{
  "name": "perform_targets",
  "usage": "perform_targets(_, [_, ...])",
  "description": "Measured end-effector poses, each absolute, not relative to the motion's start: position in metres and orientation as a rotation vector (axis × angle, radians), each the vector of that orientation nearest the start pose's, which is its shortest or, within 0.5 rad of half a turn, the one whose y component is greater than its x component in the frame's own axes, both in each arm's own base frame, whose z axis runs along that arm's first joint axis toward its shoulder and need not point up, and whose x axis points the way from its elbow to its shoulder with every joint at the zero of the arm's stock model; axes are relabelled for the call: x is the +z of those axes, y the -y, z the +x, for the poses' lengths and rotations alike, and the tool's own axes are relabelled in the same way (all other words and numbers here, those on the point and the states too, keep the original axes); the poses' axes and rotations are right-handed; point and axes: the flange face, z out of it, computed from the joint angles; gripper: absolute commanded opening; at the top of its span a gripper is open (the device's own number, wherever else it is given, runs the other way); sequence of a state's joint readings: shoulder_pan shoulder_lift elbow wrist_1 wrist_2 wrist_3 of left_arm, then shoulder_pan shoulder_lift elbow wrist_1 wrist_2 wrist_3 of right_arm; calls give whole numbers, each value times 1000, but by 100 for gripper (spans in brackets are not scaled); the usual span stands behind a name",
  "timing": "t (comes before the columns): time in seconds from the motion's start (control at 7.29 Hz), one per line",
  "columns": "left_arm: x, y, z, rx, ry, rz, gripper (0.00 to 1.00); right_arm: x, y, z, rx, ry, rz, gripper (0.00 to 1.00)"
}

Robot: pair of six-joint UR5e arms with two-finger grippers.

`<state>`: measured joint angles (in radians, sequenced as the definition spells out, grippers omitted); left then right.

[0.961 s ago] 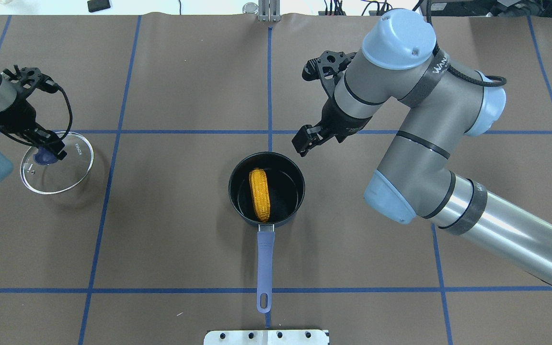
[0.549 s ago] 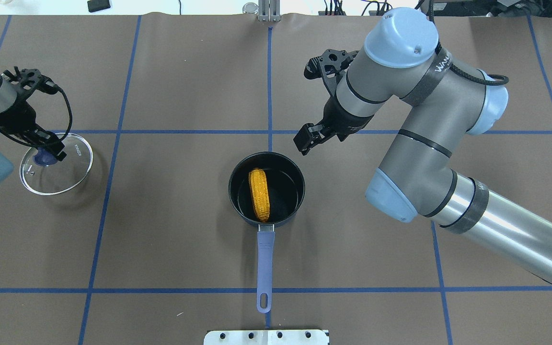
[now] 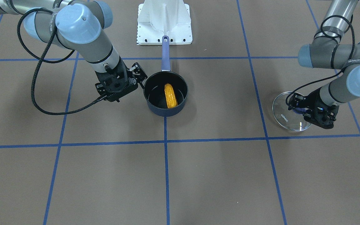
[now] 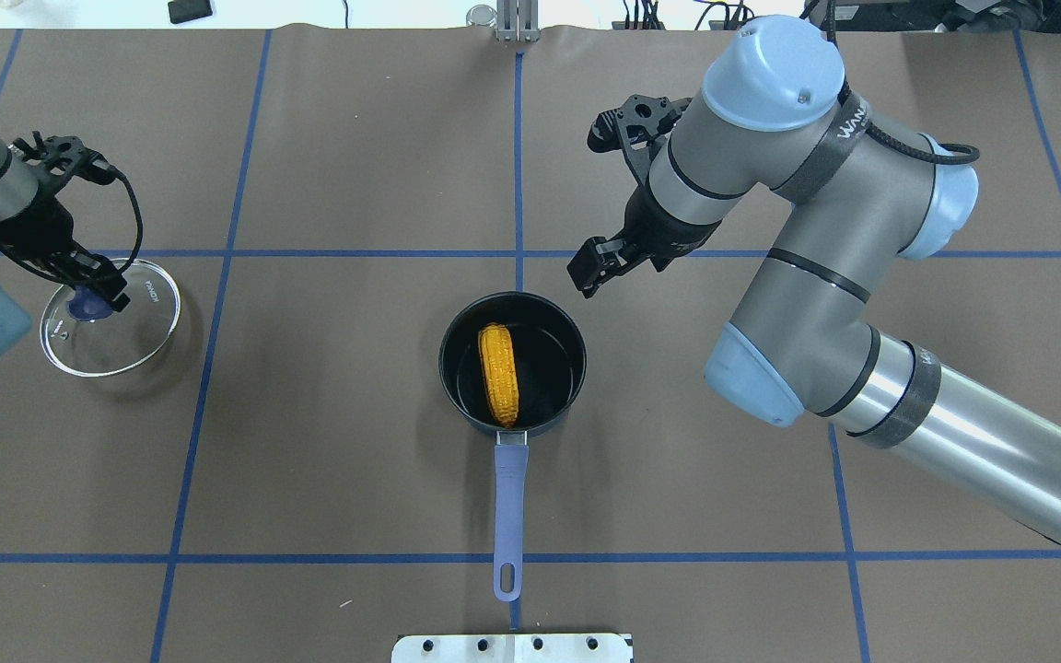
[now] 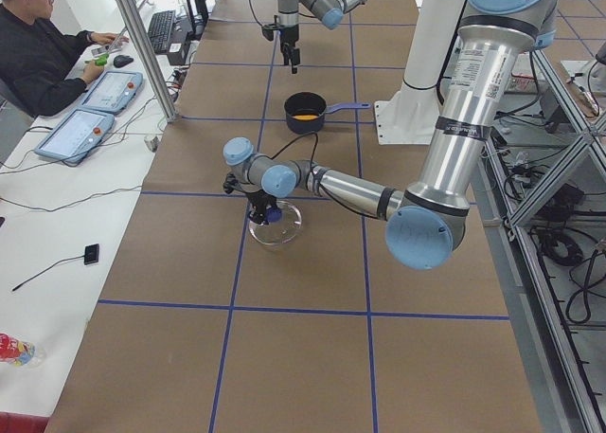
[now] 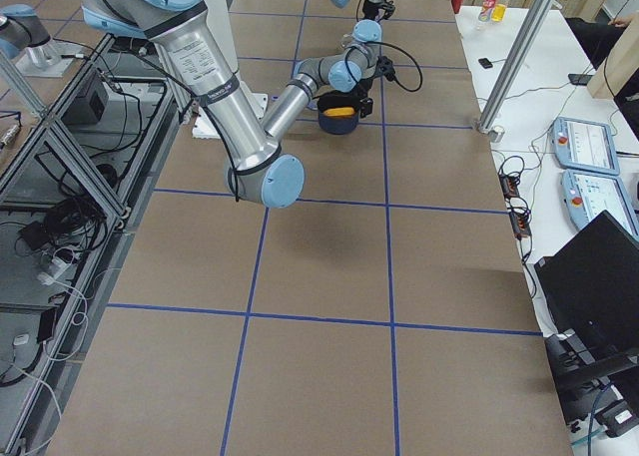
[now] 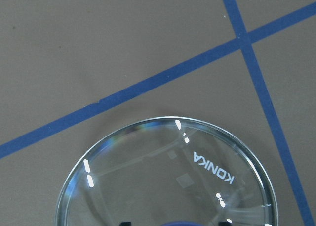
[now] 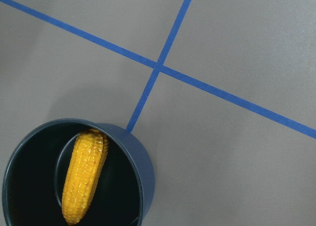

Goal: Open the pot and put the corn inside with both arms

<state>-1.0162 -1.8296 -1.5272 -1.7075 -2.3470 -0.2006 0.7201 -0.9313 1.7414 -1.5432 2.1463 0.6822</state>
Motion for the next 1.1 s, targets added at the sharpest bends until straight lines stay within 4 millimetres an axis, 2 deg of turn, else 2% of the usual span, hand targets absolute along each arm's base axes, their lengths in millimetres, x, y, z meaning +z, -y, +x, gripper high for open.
perform_targets(0.14, [524, 552, 268, 471, -844, 25, 98, 202, 490, -439, -396, 958, 212, 100])
perform_targets(0.55, [522, 553, 268, 473, -848, 27, 99, 201, 493, -436, -391, 957, 214, 100])
perform_targets(0.82, [512, 553, 267, 480, -876, 33, 100, 200, 501, -425, -374, 958, 225, 100])
perform_targets(0.96, [505, 560, 257, 465, -881, 51, 100, 202, 510, -412, -352, 954, 234, 100])
perform_targets(1.1, [498, 574, 232, 426, -881, 81, 100, 212, 520, -392, -335, 942, 248, 100])
